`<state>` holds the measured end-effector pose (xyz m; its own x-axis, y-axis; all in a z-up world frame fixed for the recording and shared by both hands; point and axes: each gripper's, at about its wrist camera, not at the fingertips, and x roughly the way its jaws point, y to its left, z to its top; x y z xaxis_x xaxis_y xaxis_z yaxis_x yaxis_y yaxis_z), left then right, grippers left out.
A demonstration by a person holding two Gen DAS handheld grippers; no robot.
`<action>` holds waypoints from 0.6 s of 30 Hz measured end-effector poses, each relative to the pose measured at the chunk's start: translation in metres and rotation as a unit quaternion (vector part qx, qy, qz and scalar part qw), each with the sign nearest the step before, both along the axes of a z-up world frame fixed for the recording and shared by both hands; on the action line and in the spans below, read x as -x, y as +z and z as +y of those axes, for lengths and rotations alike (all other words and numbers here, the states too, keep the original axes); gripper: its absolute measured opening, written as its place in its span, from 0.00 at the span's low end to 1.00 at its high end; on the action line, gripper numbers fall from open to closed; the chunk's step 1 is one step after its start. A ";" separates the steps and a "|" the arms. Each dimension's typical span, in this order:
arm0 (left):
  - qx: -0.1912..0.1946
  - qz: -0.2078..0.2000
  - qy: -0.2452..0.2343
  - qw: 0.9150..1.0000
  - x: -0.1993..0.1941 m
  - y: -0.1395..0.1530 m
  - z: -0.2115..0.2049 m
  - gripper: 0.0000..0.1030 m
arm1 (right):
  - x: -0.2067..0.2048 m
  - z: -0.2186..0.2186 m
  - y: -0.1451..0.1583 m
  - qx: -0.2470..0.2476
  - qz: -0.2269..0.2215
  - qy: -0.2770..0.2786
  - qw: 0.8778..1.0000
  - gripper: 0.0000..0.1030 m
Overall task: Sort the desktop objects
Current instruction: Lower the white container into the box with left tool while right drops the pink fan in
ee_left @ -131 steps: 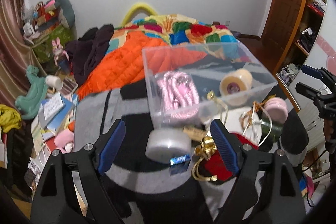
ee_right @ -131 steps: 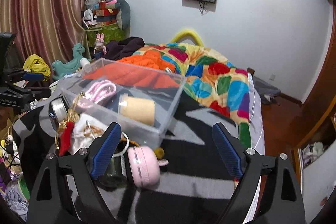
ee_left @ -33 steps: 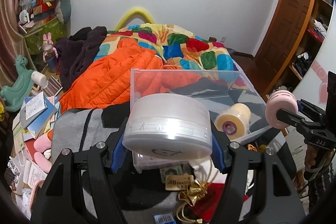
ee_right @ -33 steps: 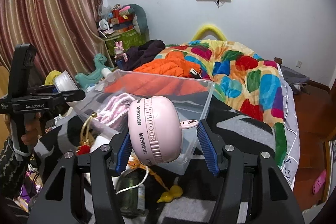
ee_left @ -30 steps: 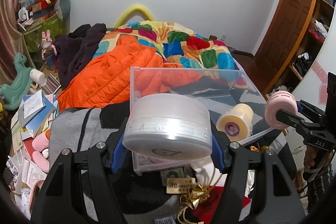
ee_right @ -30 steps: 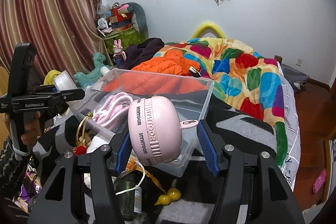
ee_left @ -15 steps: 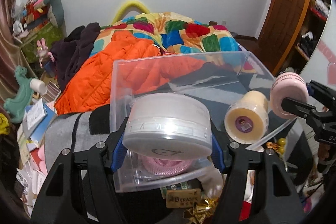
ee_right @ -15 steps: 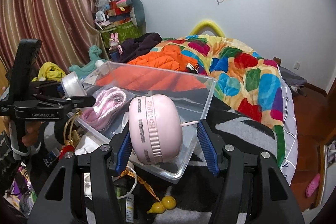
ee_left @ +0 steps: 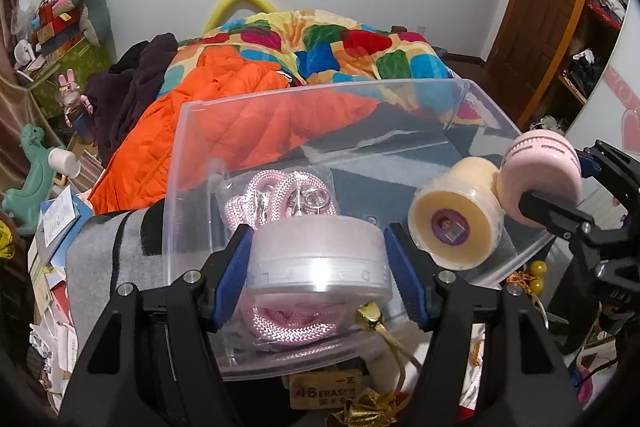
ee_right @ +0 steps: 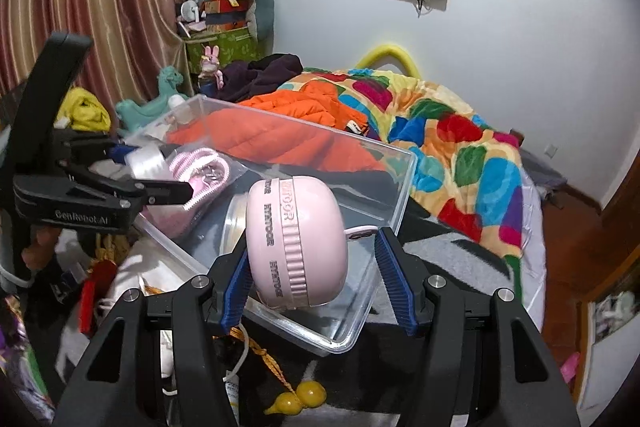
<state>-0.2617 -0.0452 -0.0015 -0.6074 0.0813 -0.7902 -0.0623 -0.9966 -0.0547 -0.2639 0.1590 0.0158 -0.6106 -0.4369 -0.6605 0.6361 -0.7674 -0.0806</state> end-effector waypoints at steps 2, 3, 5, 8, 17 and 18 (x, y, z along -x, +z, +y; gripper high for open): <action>-0.003 0.000 0.002 1.000 -0.001 0.000 -0.001 0.64 | -0.005 -0.003 -0.002 -0.001 -0.005 0.014 1.000 0.50; -0.002 -0.001 0.001 1.000 -0.001 0.000 -0.001 0.64 | -0.005 -0.003 -0.002 0.001 -0.006 0.011 1.000 0.50; -0.004 0.000 0.000 1.000 -0.001 0.000 -0.001 0.64 | -0.007 -0.003 -0.002 -0.002 -0.001 0.010 1.000 0.50; -0.003 0.000 -0.002 1.000 -0.004 0.001 -0.001 0.64 | -0.005 0.000 -0.002 0.007 -0.014 0.009 1.000 0.50; -0.016 0.016 0.001 1.000 -0.019 0.019 -0.009 0.64 | -0.020 0.005 0.006 0.019 -0.015 0.017 1.000 0.50; -0.016 0.018 0.000 1.000 -0.021 0.022 -0.009 0.64 | -0.022 0.006 0.008 0.020 -0.013 0.018 1.000 0.50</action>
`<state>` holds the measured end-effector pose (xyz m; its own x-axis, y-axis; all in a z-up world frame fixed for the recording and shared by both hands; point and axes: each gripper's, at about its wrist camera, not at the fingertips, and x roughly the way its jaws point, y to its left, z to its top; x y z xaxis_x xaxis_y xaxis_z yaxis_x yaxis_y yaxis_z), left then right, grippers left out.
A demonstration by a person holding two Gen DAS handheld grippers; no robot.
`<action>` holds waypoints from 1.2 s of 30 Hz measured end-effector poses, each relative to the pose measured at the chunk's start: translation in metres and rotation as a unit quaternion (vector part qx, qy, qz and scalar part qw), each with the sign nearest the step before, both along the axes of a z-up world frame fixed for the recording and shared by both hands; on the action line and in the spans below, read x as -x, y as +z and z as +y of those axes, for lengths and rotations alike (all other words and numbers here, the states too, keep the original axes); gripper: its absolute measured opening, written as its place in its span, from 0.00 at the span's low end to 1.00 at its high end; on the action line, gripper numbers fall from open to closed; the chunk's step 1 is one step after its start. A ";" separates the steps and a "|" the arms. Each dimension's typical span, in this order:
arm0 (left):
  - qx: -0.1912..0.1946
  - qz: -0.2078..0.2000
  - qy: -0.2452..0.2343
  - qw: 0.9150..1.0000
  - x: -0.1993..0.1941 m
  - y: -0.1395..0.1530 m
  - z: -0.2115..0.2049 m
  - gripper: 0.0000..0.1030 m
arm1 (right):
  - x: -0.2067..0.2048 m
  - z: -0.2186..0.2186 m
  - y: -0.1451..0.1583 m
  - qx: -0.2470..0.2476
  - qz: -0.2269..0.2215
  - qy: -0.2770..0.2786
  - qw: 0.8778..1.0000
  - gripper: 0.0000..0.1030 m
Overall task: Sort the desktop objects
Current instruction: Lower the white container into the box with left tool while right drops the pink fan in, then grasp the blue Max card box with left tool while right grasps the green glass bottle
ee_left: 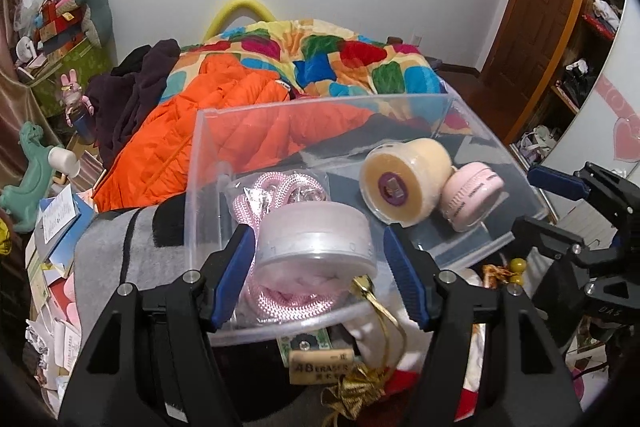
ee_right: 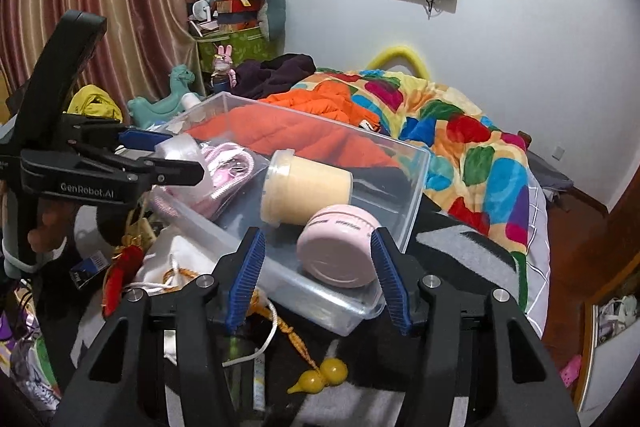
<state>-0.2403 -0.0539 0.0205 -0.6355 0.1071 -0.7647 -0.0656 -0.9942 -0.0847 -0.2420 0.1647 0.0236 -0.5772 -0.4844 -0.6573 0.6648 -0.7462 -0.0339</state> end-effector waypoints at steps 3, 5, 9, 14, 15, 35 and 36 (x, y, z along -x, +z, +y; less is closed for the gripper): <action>0.005 0.009 0.001 1.000 -0.009 0.009 0.000 0.69 | -0.007 0.002 0.005 0.003 0.009 0.001 1.000 0.52; 0.004 0.015 0.001 1.000 -0.015 0.014 -0.001 0.72 | -0.011 0.004 0.009 0.007 0.015 -0.001 1.000 0.55; 0.008 0.024 0.002 1.000 -0.029 0.024 -0.002 0.73 | -0.021 0.007 0.014 0.011 0.017 0.001 1.000 0.58; 0.022 0.039 0.009 0.999 -0.050 0.032 -0.005 0.76 | -0.037 0.014 0.022 0.010 0.044 -0.006 0.999 0.67; 0.023 0.041 0.010 0.999 -0.054 0.033 -0.005 0.77 | -0.039 0.015 0.024 0.012 0.050 -0.007 0.999 0.70; -0.003 0.001 0.019 1.000 -0.126 -0.014 -0.022 0.82 | -0.072 0.033 -0.013 0.015 0.000 -0.004 1.000 0.72; -0.002 -0.001 0.019 1.000 -0.129 -0.018 -0.022 0.82 | -0.073 0.033 -0.017 0.015 -0.004 -0.002 1.000 0.72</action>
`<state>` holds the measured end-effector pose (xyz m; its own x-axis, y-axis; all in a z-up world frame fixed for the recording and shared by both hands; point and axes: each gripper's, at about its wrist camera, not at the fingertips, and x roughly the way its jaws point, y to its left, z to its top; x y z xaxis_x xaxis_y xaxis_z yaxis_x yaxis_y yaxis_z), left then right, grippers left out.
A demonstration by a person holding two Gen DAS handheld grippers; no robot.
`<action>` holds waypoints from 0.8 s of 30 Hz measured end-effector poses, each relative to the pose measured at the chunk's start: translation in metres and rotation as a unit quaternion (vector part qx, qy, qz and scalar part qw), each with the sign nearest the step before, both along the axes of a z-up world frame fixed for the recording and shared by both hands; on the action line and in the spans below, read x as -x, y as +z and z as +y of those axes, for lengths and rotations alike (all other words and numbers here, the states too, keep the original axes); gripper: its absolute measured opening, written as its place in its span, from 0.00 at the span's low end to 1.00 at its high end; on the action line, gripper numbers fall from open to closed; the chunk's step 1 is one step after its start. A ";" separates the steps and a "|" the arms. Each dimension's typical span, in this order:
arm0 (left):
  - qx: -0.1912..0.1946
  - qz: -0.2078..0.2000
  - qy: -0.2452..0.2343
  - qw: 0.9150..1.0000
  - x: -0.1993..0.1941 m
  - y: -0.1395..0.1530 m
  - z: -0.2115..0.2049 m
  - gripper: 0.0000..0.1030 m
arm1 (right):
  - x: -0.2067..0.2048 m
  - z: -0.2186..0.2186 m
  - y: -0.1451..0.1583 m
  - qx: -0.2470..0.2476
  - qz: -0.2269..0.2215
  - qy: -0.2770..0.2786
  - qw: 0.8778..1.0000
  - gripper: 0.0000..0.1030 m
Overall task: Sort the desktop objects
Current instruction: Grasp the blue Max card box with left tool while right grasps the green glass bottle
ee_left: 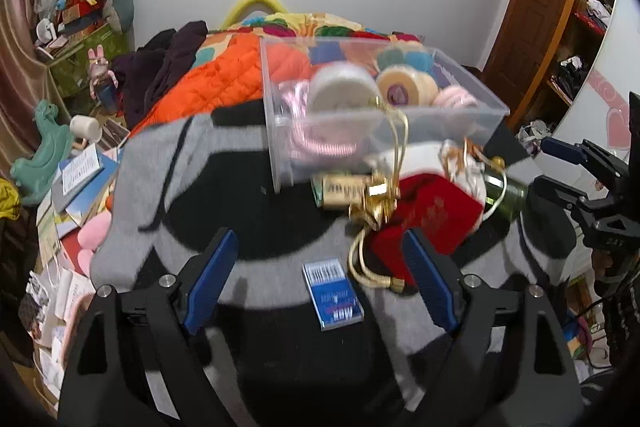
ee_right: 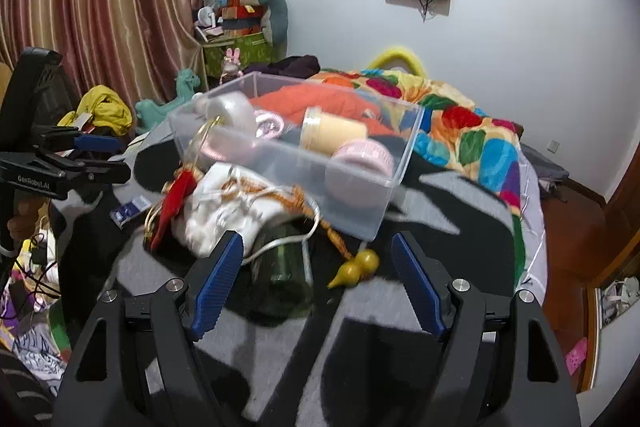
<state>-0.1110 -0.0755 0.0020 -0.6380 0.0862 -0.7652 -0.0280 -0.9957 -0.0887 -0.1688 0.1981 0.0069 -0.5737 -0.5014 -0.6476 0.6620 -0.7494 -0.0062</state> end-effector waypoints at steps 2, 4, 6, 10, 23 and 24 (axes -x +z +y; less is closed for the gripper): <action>0.007 -0.002 0.001 1.000 -0.006 -0.008 0.004 0.82 | -0.002 0.002 -0.006 0.000 -0.006 -0.003 1.000 0.72; 0.012 0.000 0.000 1.000 -0.011 -0.014 0.007 0.82 | -0.003 0.004 -0.012 0.005 -0.010 -0.008 1.000 0.72; 0.016 0.004 0.000 1.000 -0.014 -0.021 0.011 0.82 | -0.004 0.005 -0.016 0.007 -0.012 -0.016 1.000 0.72; 0.021 0.018 0.004 1.000 -0.016 -0.033 0.014 0.82 | -0.005 0.008 -0.027 0.022 -0.023 -0.025 0.999 0.72; 0.045 0.026 0.031 0.998 -0.013 -0.050 0.012 0.48 | 0.009 -0.007 -0.053 0.065 -0.065 -0.027 0.995 0.49; 0.047 0.027 0.032 0.998 -0.013 -0.050 0.011 0.46 | 0.011 -0.007 -0.054 0.070 -0.067 -0.028 0.995 0.49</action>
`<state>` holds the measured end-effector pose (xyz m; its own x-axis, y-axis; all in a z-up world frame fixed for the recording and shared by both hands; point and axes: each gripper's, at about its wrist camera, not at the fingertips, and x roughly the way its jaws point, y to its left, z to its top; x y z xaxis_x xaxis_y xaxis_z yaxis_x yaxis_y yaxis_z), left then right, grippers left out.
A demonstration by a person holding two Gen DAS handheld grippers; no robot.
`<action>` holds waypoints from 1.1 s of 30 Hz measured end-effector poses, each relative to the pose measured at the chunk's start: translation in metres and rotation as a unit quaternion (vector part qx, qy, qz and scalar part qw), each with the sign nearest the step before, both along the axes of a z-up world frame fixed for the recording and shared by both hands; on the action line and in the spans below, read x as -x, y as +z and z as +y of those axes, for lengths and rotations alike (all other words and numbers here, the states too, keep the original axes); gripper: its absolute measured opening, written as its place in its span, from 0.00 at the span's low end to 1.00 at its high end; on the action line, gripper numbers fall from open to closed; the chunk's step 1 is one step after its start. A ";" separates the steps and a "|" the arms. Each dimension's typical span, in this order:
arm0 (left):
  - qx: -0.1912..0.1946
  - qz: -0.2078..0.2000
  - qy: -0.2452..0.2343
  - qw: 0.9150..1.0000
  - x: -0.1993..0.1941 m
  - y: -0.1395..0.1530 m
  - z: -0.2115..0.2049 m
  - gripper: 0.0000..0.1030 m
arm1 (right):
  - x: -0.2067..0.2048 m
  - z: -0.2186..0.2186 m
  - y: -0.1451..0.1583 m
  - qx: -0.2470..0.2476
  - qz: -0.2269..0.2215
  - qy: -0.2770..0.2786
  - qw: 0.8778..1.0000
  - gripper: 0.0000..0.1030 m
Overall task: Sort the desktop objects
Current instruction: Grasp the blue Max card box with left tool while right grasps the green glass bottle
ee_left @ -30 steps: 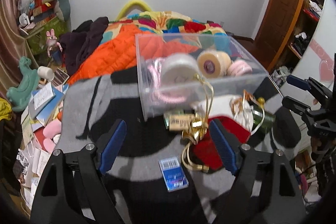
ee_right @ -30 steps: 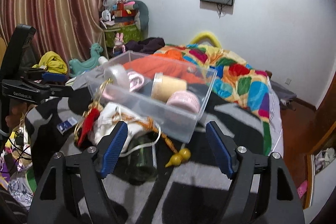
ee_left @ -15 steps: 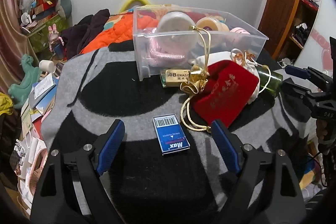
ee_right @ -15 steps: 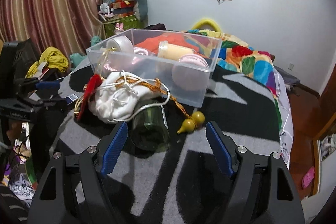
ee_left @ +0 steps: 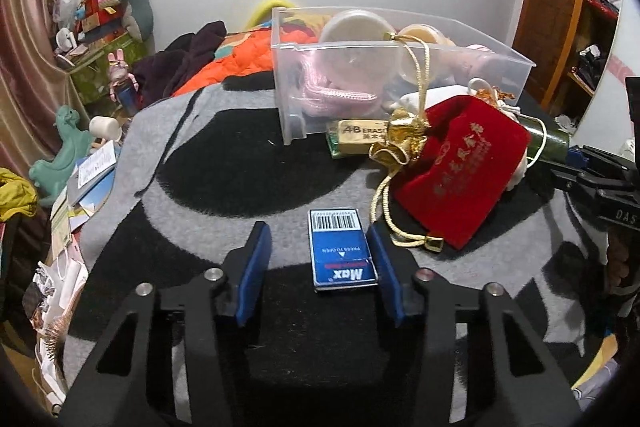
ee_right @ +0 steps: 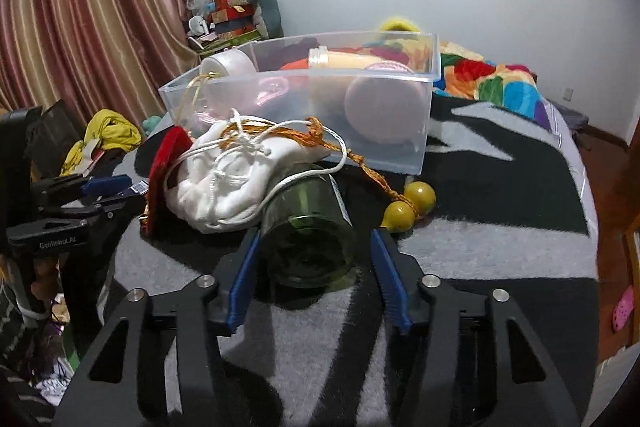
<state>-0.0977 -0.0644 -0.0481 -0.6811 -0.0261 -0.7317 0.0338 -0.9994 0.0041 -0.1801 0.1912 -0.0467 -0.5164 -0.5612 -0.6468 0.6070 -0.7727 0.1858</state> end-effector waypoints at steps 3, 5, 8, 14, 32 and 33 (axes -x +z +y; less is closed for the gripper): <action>0.004 0.001 0.001 1.000 0.000 0.000 0.000 0.44 | 0.002 -0.002 0.001 0.006 -0.001 -0.001 1.000 0.49; 0.013 -0.001 0.000 1.000 0.002 -0.002 0.002 0.44 | 0.002 -0.006 0.002 0.003 0.006 0.001 1.000 0.49; 0.028 0.000 -0.001 1.000 0.007 -0.003 0.006 0.43 | 0.001 -0.009 0.002 0.003 0.011 0.002 1.000 0.45; 0.034 -0.002 -0.011 0.999 0.011 -0.004 0.011 0.26 | 0.000 -0.003 0.003 0.018 -0.002 0.008 1.000 0.38; 0.003 0.018 0.020 1.000 -0.007 0.017 -0.005 0.26 | -0.018 0.033 0.020 0.027 -0.007 -0.009 1.000 0.37; 0.009 0.022 0.023 0.999 -0.007 0.019 -0.004 0.26 | -0.020 0.035 0.023 0.031 -0.004 -0.010 0.999 0.37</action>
